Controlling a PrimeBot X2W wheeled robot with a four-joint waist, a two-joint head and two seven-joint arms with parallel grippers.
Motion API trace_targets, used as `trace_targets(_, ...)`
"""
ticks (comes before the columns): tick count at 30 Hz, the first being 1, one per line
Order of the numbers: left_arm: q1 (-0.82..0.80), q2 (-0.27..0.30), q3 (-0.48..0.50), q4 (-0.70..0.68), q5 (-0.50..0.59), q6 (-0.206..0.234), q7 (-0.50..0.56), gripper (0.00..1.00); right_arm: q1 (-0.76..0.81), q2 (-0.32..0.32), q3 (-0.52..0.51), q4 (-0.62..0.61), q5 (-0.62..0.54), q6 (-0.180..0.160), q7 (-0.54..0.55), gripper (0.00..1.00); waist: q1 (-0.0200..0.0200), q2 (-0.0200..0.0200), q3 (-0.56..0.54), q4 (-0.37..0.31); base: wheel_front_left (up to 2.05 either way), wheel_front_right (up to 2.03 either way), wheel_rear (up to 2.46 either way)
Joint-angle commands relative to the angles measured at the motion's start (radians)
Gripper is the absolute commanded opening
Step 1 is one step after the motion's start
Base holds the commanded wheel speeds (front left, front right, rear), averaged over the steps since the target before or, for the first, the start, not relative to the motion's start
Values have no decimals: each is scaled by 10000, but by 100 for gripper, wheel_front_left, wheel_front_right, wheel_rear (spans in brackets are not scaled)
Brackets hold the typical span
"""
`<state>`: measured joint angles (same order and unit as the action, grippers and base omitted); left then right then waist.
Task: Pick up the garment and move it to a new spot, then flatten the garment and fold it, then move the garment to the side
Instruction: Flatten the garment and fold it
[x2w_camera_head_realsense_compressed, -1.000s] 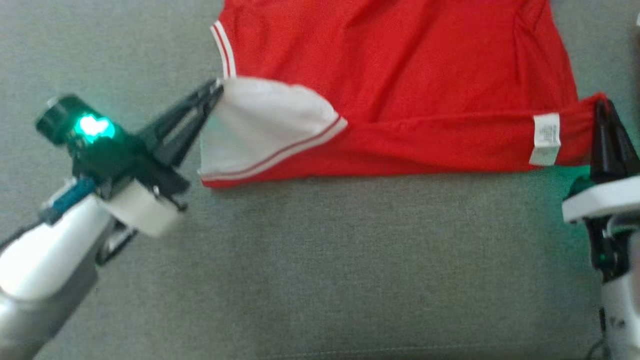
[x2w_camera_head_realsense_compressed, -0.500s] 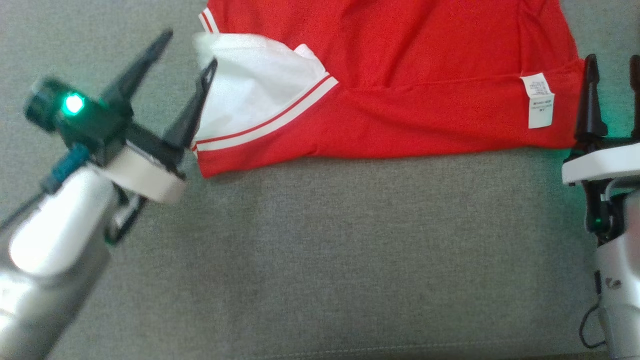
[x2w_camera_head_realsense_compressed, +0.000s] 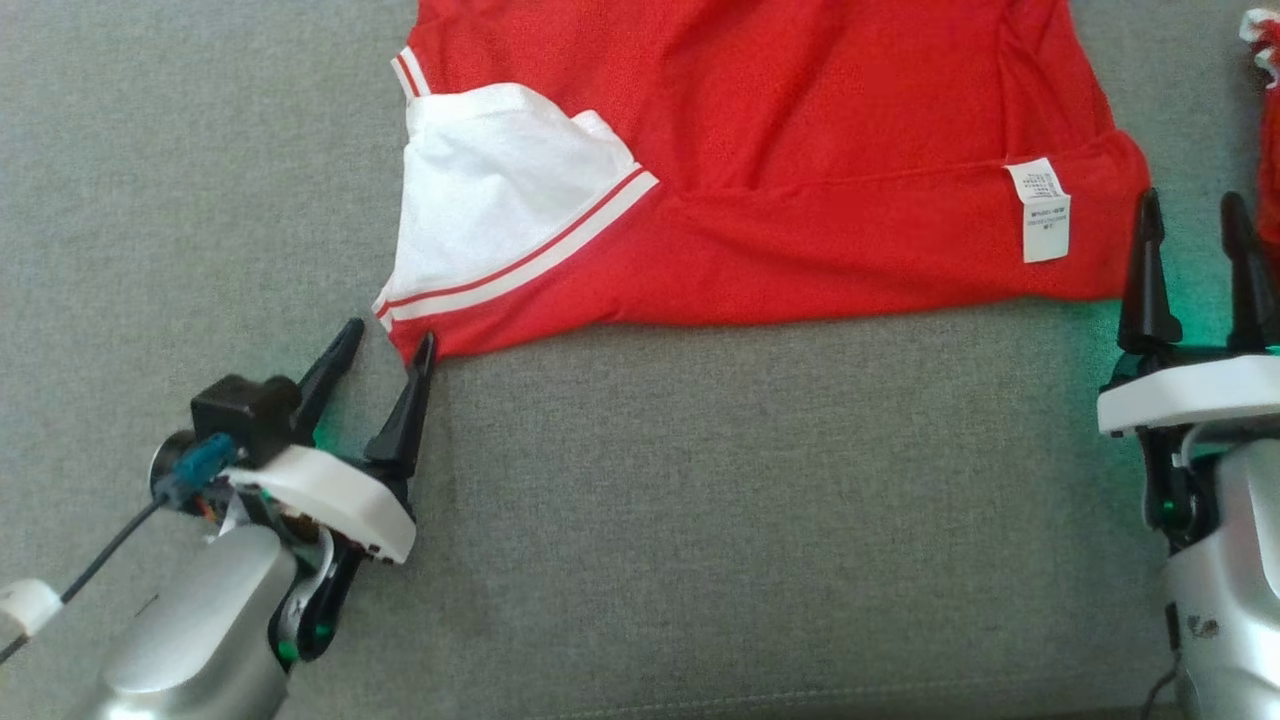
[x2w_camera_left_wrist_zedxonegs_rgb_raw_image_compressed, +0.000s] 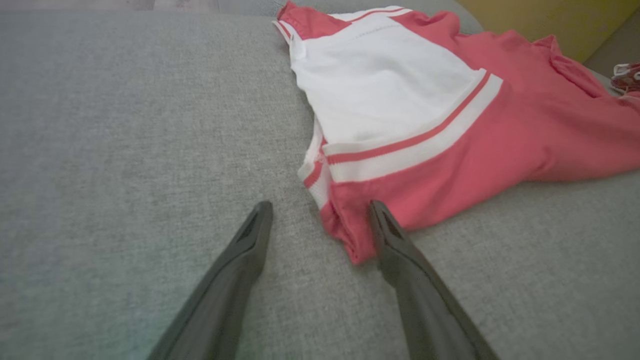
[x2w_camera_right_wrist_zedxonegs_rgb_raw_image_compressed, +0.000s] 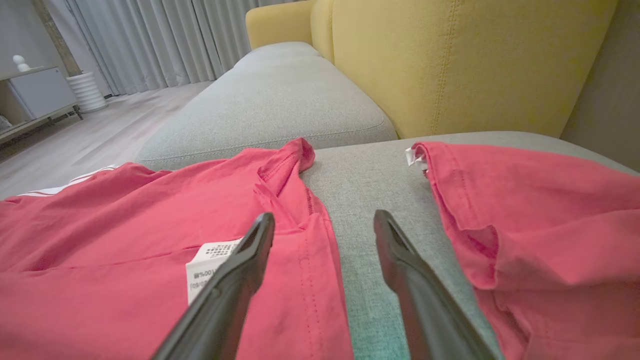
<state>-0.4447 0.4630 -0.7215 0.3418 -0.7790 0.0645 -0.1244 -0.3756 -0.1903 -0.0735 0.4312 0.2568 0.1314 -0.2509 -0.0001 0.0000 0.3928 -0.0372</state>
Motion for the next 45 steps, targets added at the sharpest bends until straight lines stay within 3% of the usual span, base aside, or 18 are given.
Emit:
trace_targets(1,-129,281,373,-125,-56,133,110,100,23,29,176,-293,73,-7,-106,100,1,0,18,-9,0,0,0)
trace_targets(5,-118,249,176,59,-217,54,678,100,-9,65,227,8,146,-7,-107,100,1,0,33,-55,0,0,0)
trace_targets(6,-111,231,144,56,-273,-1,764,74,-23,74,270,150,179,-7,-107,100,1,0,19,-58,0,0,0)
trace_targets(7,-105,223,132,44,-317,-40,808,33,-42,84,316,309,234,-7,-105,100,1,0,0,-58,0,0,0)
trace_targets(8,-89,230,108,13,-357,-102,849,0,-65,84,363,492,291,-7,-72,100,1,0,-22,-56,0,0,0)
trace_targets(15,70,509,240,-310,-491,-159,757,0,-295,-153,632,1861,563,-7,392,100,1,0,-199,128,0,0,0)
trace_targets(17,112,595,271,-424,-491,-134,723,0,-370,-213,778,2123,745,-7,533,17,1,0,-262,186,0,0,0)
trace_targets(18,135,634,269,-479,-486,-140,712,0,-388,-260,846,2209,837,-7,544,0,1,0,-299,215,0,0,0)
trace_targets(28,1362,1000,59,-1436,-475,231,542,0,482,-1058,1271,1959,1689,-7,508,0,1,0,-1084,362,0,0,0)
trace_targets(35,2636,1542,-89,-2596,-379,842,447,0,2732,-1672,1119,496,2163,-7,909,0,1,0,-1445,560,0,0,0)
trace_targets(40,3307,1927,-208,-3365,-501,1114,741,0,4248,-1610,687,-812,2276,-7,1478,0,1,0,-1549,579,0,0,0)
trace_targets(41,3392,1966,-229,-3481,-560,1138,823,0,4468,-1525,611,-1059,2265,-7,1606,6,1,0,-1564,571,0,0,0)
trace_targets(42,3451,2004,-257,-3579,-612,1135,911,0,4650,-1440,549,-1291,2246,-7,1736,69,1,0,-1581,560,0,0,0)
trace_targets(43,3484,2029,-276,-3654,-647,1141,979,0,4790,-1359,465,-1500,2197,-7,1843,100,1,0,-1595,547,0,0,0)
trace_targets(44,3485,2043,-283,-3704,-666,1170,1045,46,4897,-1282,385,-1693,2133,-7,1940,100,1,0,-1607,532,0,0,0)
trace_targets(45,3446,2057,-286,-3753,-671,1206,1130,100,4972,-1205,323,-1882,2073,-7,2028,100,1,0,-1618,517,0,0,0)
